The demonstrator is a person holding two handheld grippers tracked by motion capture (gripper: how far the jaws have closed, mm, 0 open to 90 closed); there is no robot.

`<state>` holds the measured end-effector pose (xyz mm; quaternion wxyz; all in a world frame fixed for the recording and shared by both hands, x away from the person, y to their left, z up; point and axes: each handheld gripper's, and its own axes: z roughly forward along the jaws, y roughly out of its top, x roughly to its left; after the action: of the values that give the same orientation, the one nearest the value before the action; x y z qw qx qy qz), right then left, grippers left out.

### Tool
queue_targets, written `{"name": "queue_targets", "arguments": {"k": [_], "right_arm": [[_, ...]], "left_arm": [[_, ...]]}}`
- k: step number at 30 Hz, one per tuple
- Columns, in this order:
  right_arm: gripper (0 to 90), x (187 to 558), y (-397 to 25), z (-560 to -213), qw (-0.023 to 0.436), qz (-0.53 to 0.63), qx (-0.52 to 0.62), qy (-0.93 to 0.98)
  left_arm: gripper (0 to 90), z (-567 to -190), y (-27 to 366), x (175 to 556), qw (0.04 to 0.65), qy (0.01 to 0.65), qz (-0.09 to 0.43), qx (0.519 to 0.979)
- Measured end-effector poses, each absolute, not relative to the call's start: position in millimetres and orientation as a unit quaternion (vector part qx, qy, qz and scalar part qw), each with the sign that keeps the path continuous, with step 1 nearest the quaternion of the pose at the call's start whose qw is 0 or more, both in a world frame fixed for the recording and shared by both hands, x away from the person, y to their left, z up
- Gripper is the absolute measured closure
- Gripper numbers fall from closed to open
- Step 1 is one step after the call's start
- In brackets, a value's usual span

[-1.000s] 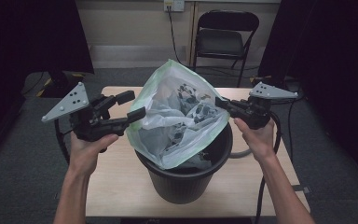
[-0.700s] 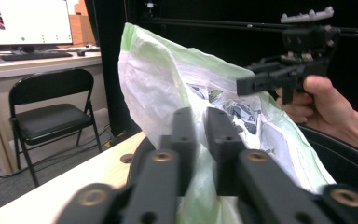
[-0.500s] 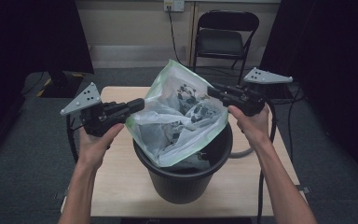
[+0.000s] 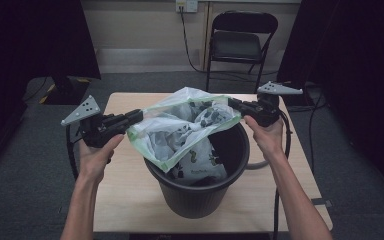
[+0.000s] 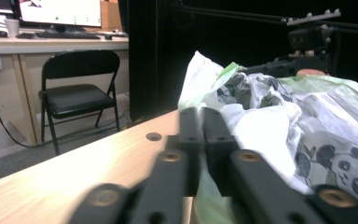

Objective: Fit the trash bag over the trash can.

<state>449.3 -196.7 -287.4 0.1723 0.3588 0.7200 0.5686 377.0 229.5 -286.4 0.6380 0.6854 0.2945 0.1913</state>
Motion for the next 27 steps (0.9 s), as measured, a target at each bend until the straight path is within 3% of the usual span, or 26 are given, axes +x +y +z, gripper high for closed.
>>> {"name": "queue_targets", "arguments": {"k": [4, 7, 8, 10, 16, 17, 19, 20, 23, 24, 26, 27], "right_arm": [[90.0, 448.3, -196.6, -287.5, 0.163, 0.575, 0.341, 0.726], [90.0, 447.2, -198.6, -281.4, 0.159, 0.589, 0.335, 0.718], [90.0, 447.6, -199.1, -279.5, 0.155, 0.595, 0.334, 0.714], [90.0, 447.8, -199.0, -274.9, 0.147, 0.604, 0.327, 0.712], [90.0, 441.2, -198.9, -267.5, 0.158, 0.607, 0.316, 0.712], [90.0, 441.2, -198.9, -268.2, 0.158, 0.605, 0.318, 0.713], [90.0, 440.7, -198.5, -269.5, 0.158, 0.605, 0.317, 0.713], [90.0, 440.6, -198.3, -269.8, 0.159, 0.605, 0.318, 0.712], [90.0, 441.1, -199.1, -268.9, 0.16, 0.608, 0.319, 0.709], [90.0, 441.6, -199.9, -268.0, 0.16, 0.61, 0.321, 0.707], [90.0, 442.5, -201.0, -267.3, 0.161, 0.612, 0.321, 0.704], [90.0, 442.8, -200.9, -267.1, 0.163, 0.61, 0.324, 0.704]], "left_arm": [[52.7, -277.0, 228.8, 379.0, 0.652, 0.279, 0.186, 0.68], [67.4, -275.8, 228.3, 386.0, 0.641, 0.274, 0.181, 0.693], [78.4, -276.8, 227.3, 387.8, 0.643, 0.271, 0.172, 0.696], [86.8, -278.9, 220.9, 387.8, 0.645, 0.253, 0.149, 0.705], [89.1, -278.6, 218.1, 378.2, 0.653, 0.225, 0.154, 0.706], [84.1, -278.1, 218.2, 376.1, 0.652, 0.223, 0.16, 0.707], [59.8, -276.2, 218.2, 373.0, 0.64, 0.23, 0.175, 0.712], [53.0, -275.4, 218.8, 371.7, 0.634, 0.229, 0.184, 0.716], [48.2, -275.0, 222.7, 369.6, 0.629, 0.23, 0.185, 0.719], [50.6, -275.5, 223.7, 369.8, 0.629, 0.233, 0.182, 0.719], [73.1, -277.8, 225.5, 371.2, 0.625, 0.231, 0.178, 0.725], [79.0, -278.7, 225.7, 372.0, 0.624, 0.239, 0.182, 0.722]]}}
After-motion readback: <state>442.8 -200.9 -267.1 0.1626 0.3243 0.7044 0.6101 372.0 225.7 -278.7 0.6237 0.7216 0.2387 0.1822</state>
